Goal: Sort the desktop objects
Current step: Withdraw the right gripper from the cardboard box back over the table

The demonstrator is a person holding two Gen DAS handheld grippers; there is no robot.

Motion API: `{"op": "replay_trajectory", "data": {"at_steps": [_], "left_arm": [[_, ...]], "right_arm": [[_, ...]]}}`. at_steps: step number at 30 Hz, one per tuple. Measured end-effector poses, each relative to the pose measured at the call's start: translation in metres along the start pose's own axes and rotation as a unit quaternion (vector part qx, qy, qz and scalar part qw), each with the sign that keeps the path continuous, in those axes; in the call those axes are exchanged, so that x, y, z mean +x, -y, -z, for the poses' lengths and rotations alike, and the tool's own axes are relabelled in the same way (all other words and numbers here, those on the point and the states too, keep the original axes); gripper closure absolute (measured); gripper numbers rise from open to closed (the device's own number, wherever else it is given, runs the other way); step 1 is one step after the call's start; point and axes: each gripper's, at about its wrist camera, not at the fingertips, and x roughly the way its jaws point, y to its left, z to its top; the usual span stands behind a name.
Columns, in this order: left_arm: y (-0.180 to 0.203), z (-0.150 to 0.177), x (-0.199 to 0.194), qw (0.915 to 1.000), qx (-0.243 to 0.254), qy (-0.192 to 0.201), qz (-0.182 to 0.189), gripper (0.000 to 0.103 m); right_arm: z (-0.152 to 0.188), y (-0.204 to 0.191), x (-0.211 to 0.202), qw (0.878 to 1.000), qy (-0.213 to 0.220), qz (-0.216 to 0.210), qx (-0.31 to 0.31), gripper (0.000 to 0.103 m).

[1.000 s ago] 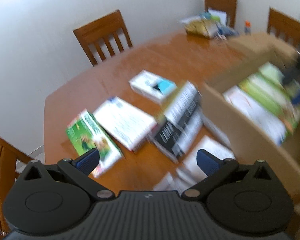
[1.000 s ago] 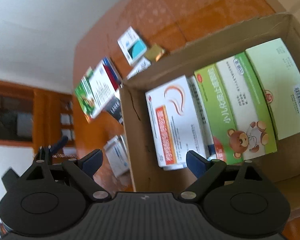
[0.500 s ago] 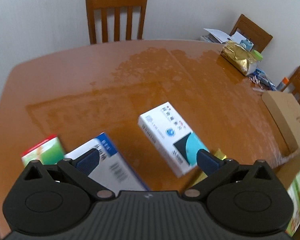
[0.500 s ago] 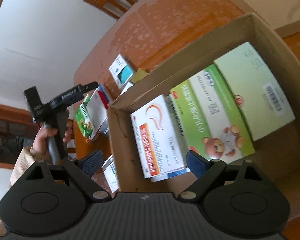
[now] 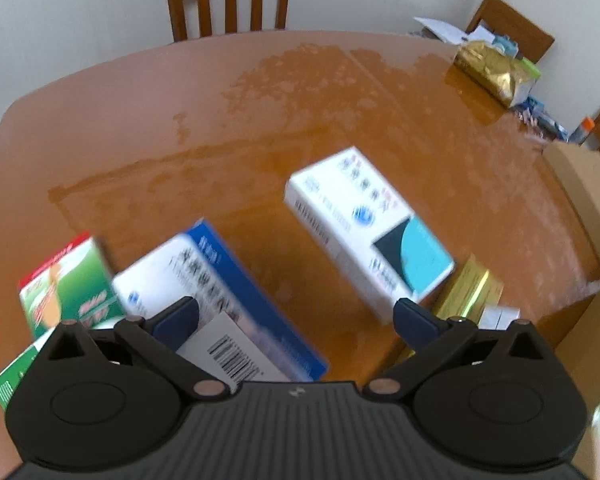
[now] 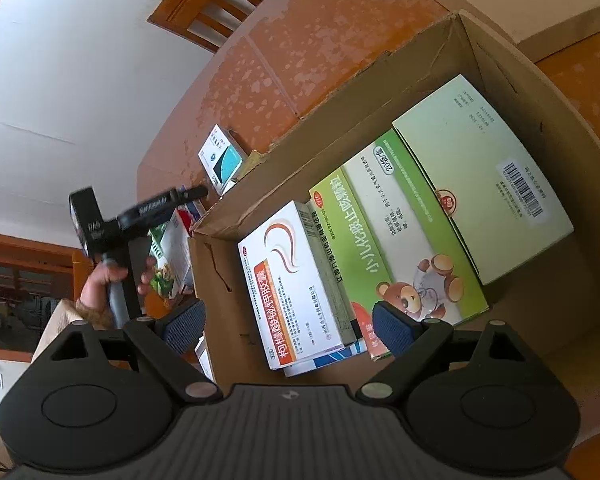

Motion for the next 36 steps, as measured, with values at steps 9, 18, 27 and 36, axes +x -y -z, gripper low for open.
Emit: {"op": "replay_trajectory", "data": {"at_steps": [9,18,27,36], "left_arm": [[-0.005,0.032,-0.022,0.9996,-0.017,-0.012,0.018,0.000],[-0.018,0.064,-0.039,0.9977,-0.054,-0.014,0.040,0.000],[-0.029,0.093,-0.074,0.9968,-0.054,0.021,0.054,0.000],[-0.041,0.116,-0.098,0.9974,-0.031,0.058,0.030,0.000]], "right_arm": [[-0.005,-0.007,0.007,1.000,-0.010,-0.007,-0.011,0.009],[-0.006,-0.027,0.004,0.999,-0.006,0.000,-0.031,0.009],[-0.008,-0.103,0.004,0.993,0.003,0.001,-0.120,0.009],[-0.015,-0.249,0.109,0.972,-0.069,-0.039,-0.220,0.007]]}}
